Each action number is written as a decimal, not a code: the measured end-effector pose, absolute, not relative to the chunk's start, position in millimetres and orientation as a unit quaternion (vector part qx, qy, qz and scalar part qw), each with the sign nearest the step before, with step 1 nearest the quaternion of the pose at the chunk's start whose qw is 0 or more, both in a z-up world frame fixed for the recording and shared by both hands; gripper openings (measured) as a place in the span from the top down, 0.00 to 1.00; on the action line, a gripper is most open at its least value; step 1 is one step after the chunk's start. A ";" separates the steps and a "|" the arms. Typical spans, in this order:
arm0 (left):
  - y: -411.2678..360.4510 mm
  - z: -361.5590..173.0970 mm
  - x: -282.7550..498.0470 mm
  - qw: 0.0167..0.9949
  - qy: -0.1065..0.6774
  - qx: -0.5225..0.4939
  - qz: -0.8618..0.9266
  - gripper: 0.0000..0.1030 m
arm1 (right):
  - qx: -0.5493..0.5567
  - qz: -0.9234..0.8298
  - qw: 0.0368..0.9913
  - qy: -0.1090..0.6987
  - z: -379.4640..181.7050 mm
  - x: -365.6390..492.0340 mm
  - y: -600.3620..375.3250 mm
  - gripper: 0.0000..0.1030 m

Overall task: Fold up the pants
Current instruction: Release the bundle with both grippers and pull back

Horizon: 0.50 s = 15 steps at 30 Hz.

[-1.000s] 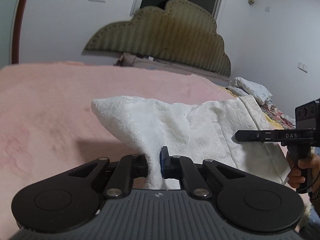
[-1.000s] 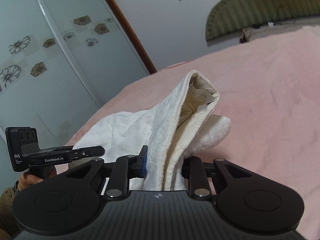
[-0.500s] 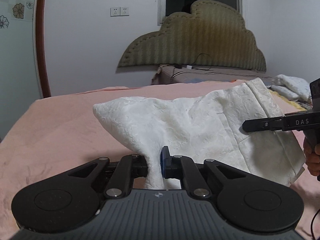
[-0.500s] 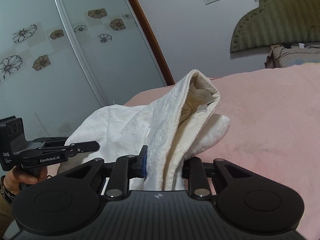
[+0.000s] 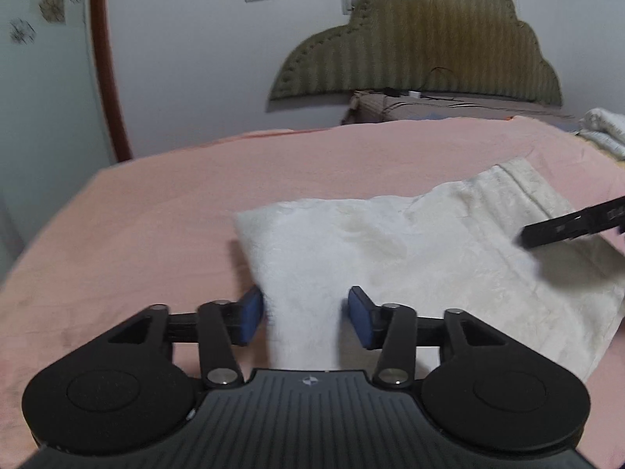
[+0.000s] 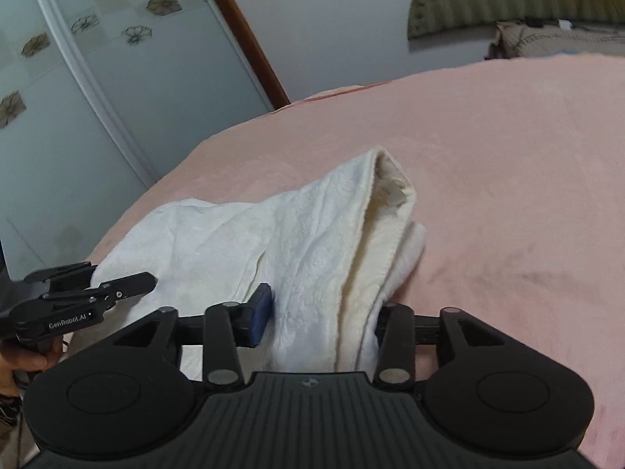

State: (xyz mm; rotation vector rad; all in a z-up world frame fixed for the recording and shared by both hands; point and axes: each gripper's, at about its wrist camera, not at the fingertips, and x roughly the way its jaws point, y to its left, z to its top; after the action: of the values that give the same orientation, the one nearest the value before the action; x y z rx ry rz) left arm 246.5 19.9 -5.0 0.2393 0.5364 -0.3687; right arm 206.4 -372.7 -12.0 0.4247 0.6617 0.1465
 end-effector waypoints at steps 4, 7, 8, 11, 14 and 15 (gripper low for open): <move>30.8 10.4 213.4 0.947 0.235 0.127 -0.177 0.45 | 0.170 0.021 0.938 0.301 5.4 171.2 -375.8 0.47; 33.4 14.2 193.1 0.943 0.246 0.089 -0.206 0.40 | 0.131 0.012 0.959 0.252 25.3 140.9 -364.9 0.46; 31.2 11.1 191.6 0.938 0.259 0.087 -0.212 0.35 | 0.123 0.034 0.961 0.244 29.3 133.9 -357.3 0.46; 20.6 -13.8 188.5 0.930 0.289 0.116 -0.198 0.33 | 0.112 0.107 0.949 0.276 25.7 131.2 -330.8 0.48; 27.7 -7.9 181.6 0.936 0.285 0.094 -0.186 0.36 | 0.072 0.069 0.938 0.332 6.6 135.9 -318.7 0.48; 30.9 -1.9 176.7 0.938 0.279 0.086 -0.187 0.35 | 0.072 0.050 0.940 0.329 6.9 131.0 -317.9 0.48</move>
State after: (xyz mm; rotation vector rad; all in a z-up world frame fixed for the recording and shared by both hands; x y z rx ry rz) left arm 176.7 30.9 -1.9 0.1757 0.5699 -0.3810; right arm 131.0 -317.9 6.9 0.1471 0.6716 0.1014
